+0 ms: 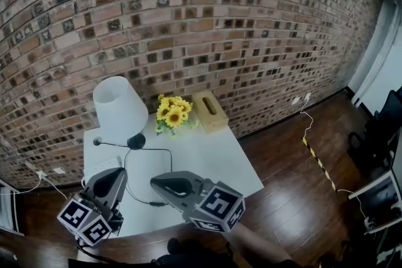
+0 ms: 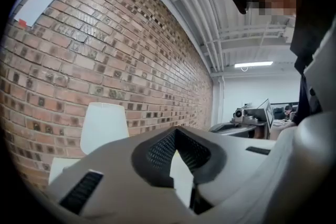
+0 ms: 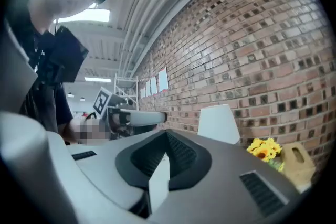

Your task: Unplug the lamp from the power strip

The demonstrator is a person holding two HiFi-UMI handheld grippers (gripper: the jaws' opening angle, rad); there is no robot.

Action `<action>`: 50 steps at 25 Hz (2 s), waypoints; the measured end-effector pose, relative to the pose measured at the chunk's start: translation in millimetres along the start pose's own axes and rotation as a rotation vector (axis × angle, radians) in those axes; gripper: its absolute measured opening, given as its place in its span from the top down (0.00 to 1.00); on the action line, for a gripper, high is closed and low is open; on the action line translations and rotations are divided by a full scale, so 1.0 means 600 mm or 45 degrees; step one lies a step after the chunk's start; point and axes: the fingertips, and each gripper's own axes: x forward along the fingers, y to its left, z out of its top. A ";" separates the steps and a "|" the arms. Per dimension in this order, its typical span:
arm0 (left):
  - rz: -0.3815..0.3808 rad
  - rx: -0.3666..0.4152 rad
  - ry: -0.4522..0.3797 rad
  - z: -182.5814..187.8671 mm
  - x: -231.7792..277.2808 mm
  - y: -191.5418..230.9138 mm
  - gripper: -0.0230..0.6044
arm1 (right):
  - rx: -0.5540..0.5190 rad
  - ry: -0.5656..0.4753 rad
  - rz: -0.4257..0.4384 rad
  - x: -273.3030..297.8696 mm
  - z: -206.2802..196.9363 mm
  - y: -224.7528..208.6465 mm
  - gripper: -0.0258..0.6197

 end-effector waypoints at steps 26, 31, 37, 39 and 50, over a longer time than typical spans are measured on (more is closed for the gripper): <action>-0.359 0.090 0.026 -0.013 0.119 -0.067 0.94 | 0.077 0.053 -0.514 -0.109 -0.008 -0.021 0.96; -0.509 0.223 0.046 -0.018 0.153 -0.164 0.94 | 0.050 0.026 -0.606 -0.184 -0.002 -0.027 0.96; -0.591 0.242 0.083 -0.025 0.199 -0.267 0.94 | 0.044 -0.016 -0.699 -0.298 -0.002 -0.044 0.96; -0.599 0.251 0.088 -0.027 0.214 -0.302 0.94 | 0.045 -0.021 -0.703 -0.333 -0.004 -0.048 0.96; -0.662 0.314 0.123 -0.058 0.304 -0.513 0.94 | 0.053 -0.047 -0.750 -0.544 -0.022 -0.079 0.96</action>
